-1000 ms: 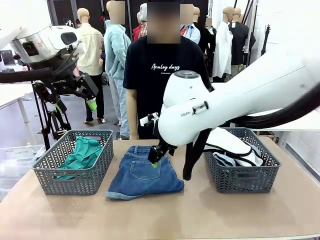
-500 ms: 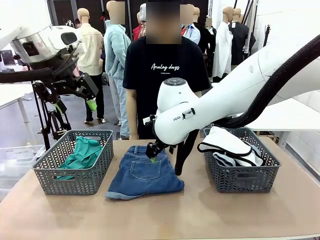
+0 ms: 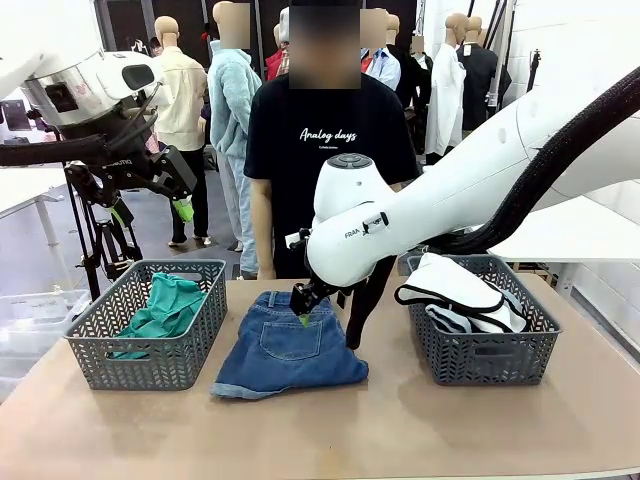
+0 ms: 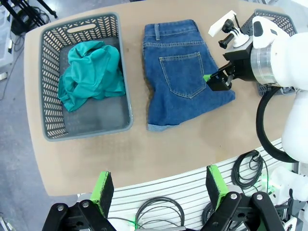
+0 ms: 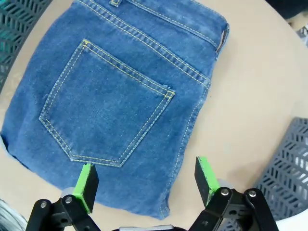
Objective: Sort the tops and bottoms.
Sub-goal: Lift clothes from the center of the table with your right hand.
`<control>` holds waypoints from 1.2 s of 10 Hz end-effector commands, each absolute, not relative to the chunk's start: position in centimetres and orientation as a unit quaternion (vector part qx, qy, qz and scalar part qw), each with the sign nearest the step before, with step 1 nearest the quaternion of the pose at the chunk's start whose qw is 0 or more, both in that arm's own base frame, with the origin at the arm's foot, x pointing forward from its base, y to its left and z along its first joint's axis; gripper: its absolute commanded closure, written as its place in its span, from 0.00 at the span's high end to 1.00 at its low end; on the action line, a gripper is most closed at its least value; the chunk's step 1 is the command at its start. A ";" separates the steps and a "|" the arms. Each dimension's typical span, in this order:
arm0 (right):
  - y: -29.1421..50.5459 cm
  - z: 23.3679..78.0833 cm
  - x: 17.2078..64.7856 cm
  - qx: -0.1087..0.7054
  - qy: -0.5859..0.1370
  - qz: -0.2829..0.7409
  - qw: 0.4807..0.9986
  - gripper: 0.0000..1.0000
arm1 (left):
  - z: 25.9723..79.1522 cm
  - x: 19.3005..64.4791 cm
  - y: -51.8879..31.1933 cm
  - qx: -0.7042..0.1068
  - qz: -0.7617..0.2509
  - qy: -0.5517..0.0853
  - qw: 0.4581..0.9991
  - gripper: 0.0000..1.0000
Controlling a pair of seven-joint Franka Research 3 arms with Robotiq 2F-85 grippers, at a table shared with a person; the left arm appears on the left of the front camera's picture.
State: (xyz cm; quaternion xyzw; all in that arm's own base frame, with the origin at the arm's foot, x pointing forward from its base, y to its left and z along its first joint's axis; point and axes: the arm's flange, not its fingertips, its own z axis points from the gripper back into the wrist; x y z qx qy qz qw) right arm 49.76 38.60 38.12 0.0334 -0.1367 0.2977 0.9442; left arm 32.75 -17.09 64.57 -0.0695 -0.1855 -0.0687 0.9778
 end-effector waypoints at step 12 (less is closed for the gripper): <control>40.7 32.2 56.7 0.012 -0.057 0.199 0.978 1.00 | 64.6 32.8 -16.8 -0.076 -0.073 -0.184 0.977 1.00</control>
